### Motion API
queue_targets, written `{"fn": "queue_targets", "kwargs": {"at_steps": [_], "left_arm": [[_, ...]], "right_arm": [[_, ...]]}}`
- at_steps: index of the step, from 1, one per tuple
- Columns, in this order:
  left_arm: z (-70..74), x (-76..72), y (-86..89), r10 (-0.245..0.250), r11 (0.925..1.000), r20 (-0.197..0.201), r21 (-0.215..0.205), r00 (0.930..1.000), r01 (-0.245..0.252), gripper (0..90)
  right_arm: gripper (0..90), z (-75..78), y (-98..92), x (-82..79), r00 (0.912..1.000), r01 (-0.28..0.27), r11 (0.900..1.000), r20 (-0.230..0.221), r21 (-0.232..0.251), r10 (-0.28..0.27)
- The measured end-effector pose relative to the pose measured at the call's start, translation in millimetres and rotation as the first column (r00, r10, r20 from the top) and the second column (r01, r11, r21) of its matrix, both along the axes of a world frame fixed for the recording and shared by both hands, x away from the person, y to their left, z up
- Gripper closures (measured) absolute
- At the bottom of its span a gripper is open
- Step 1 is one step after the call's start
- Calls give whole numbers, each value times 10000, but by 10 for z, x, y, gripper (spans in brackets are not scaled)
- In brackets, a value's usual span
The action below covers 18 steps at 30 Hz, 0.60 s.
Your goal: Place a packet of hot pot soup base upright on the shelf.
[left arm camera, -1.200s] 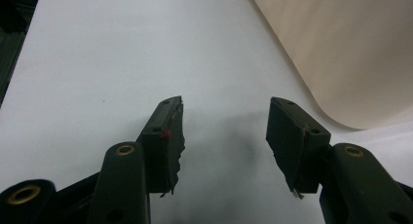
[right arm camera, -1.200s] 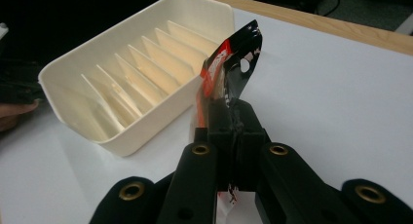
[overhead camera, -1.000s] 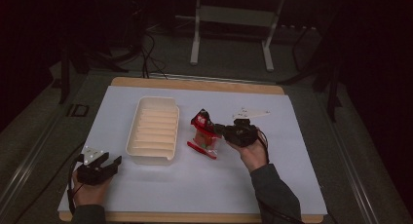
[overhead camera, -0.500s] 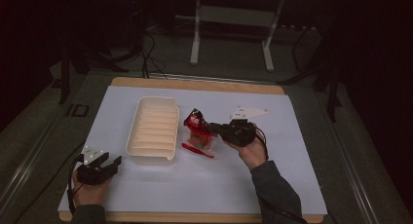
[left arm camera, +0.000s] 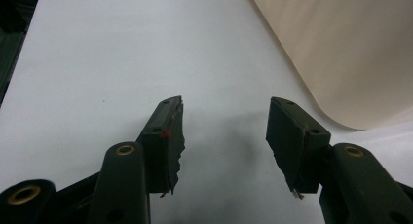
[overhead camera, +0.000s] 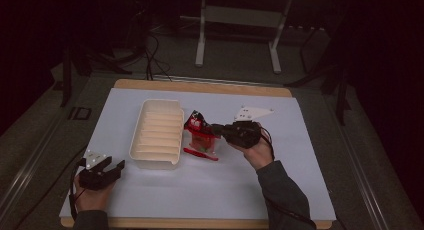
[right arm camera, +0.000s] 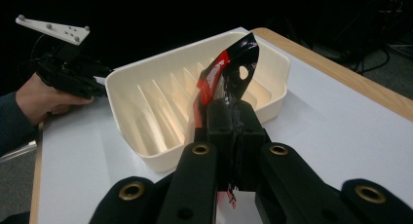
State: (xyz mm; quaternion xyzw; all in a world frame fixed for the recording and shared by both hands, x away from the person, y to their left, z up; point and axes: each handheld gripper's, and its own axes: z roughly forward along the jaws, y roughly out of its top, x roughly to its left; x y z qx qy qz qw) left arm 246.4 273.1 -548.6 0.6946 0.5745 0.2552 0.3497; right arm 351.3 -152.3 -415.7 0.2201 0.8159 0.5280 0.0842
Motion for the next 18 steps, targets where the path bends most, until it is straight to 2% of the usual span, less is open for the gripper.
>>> {"fn": "queue_targets", "kwargs": {"at_steps": [18], "left_arm": [[-1,1,-1,10,10000,13,-19,10000,-10,480]], "right_arm": [[890,122,150,14,9987,-417,9991,286,8,416]]}}
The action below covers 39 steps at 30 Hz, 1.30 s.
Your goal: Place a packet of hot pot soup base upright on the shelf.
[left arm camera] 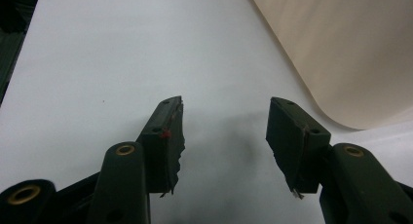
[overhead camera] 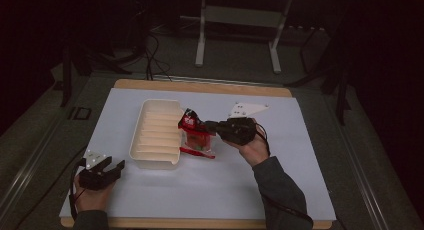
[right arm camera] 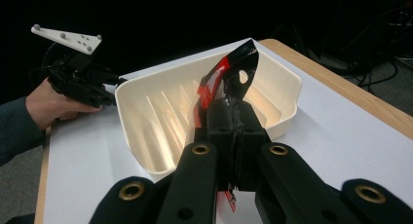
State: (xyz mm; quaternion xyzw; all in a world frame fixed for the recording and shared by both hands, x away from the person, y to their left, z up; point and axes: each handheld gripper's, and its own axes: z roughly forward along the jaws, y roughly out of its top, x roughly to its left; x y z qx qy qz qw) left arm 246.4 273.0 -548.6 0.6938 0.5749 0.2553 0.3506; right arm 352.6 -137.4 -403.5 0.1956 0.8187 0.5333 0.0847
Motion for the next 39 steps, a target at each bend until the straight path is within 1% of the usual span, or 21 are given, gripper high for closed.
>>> {"fn": "queue_targets", "kwargs": {"at_steps": [8,15,21,31,39], "left_arm": [[0,0,1,-5,10000,1,-2,10000,5,480],[-1,1,0,-12,10000,-7,-5,10000,12,480],[0,0,0,-15,10000,-1,1,10000,15,480],[0,0,0,-16,10000,8,-9,10000,16,480],[1,0,1,-22,10000,13,-21,10000,22,480]], "right_arm": [[890,35,89,7,9998,-195,9998,94,7,195],[890,62,130,9,9995,-275,9996,163,34,274],[890,61,169,9,9992,-345,9994,193,56,344],[889,36,301,19,9985,-523,9986,148,48,523],[890,43,344,41,9988,-466,9988,158,145,464]]}}
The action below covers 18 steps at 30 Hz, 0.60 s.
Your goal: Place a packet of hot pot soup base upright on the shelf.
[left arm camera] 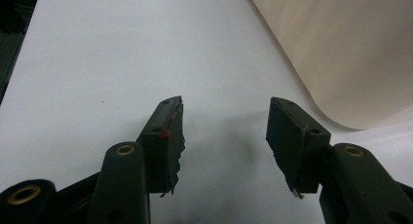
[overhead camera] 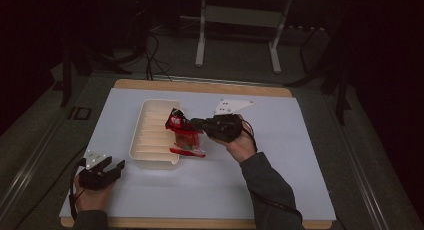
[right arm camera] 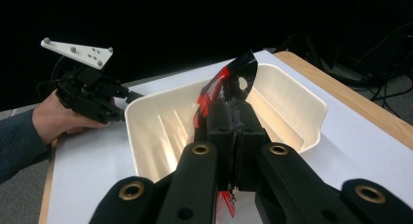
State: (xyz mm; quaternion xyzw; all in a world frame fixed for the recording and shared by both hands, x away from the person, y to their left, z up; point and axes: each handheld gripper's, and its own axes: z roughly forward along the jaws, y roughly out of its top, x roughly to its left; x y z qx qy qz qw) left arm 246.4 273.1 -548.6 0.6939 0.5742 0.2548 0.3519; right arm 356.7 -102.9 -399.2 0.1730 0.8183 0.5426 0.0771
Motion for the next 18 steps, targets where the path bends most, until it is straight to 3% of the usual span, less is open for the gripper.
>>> {"fn": "queue_targets", "kwargs": {"at_steps": [18], "left_arm": [[0,-1,-1,-1,10000,22,-22,10000,1,480]], "right_arm": [[889,-36,141,35,9999,-140,9999,-75,-34,140]]}}
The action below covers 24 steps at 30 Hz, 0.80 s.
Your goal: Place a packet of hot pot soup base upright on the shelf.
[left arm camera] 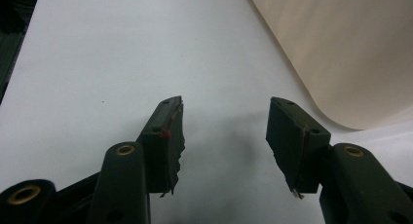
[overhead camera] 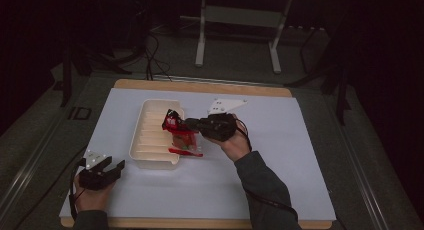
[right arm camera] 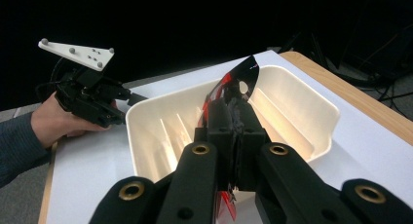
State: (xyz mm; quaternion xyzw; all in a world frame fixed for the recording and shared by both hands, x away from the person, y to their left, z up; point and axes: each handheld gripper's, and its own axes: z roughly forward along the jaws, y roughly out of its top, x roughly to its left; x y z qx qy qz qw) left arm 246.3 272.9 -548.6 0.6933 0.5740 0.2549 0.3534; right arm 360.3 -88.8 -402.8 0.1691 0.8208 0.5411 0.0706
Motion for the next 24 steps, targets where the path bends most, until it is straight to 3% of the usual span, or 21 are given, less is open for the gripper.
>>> {"fn": "queue_targets", "kwargs": {"at_steps": [24], "left_arm": [[-1,-3,-1,-15,10000,22,6,10000,15,480]], "right_arm": [[890,-31,298,11,9992,-390,9990,-87,-230,389]]}}
